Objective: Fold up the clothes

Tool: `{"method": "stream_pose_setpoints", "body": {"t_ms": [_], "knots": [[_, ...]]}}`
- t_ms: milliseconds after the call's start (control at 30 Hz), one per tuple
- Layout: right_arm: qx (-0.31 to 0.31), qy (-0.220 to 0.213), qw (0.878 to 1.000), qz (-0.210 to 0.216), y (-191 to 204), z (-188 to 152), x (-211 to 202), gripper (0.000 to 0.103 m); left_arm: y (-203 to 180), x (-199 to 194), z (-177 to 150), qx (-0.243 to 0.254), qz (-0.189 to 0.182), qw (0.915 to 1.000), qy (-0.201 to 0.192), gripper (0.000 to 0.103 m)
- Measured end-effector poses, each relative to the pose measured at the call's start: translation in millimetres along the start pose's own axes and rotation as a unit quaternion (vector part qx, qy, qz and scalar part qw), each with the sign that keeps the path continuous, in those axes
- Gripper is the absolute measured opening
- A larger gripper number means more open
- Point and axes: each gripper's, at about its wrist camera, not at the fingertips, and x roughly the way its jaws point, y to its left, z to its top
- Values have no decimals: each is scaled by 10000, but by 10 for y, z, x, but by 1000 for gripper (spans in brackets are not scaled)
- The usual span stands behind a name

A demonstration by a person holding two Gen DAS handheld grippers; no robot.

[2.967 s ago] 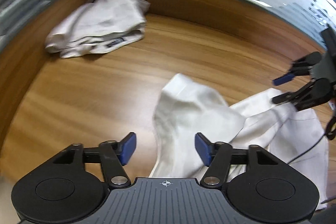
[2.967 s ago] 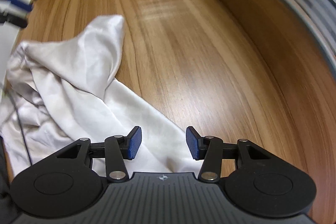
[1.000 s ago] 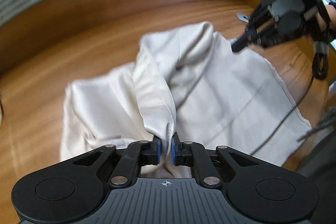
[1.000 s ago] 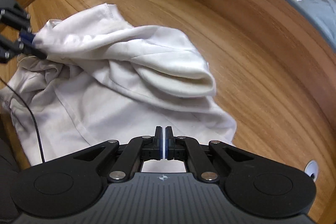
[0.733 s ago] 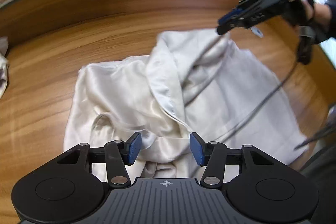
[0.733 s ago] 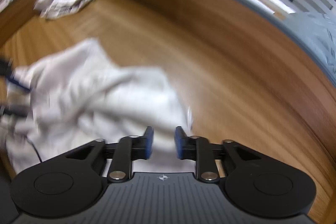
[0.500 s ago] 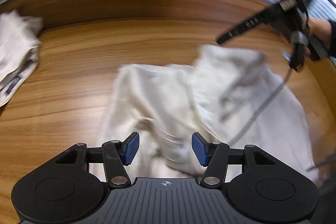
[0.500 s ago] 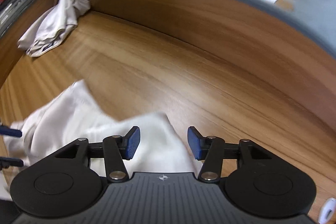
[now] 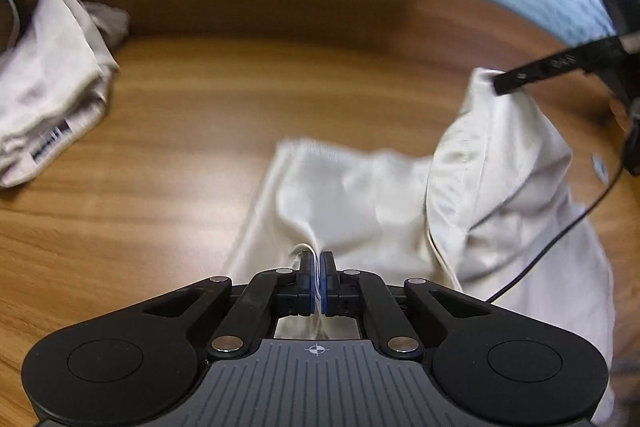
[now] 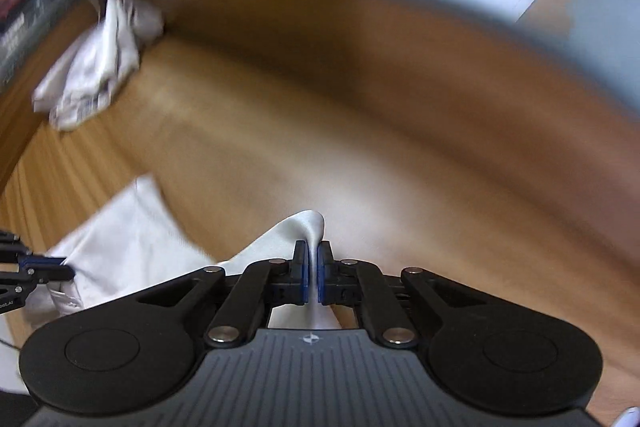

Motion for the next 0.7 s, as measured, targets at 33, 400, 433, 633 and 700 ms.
{"method": "stream_pose_setpoints", "body": {"t_ms": [33, 400, 433, 633, 700], "knots": [[2, -249, 9997, -87, -6, 25, -169, 4, 14, -72, 46, -42, 13, 9999, -118, 5], [118, -1397, 9895, -364, -5, -554, -1796, 4, -75, -784, 265, 225, -347, 9967, -696, 5], [157, -1298, 9907, -382, 21, -701, -1837, 5, -111, -816, 230, 375, -361, 9965, -661, 5], [658, -599, 9956, -309, 201, -1651, -1820, 5, -233, -836, -137, 987, -421, 9942, -80, 5], [819, -347, 9956, -294, 262, -1969, -1713, 5, -254, -769, -289, 1128, -408, 9926, 170, 5]]}}
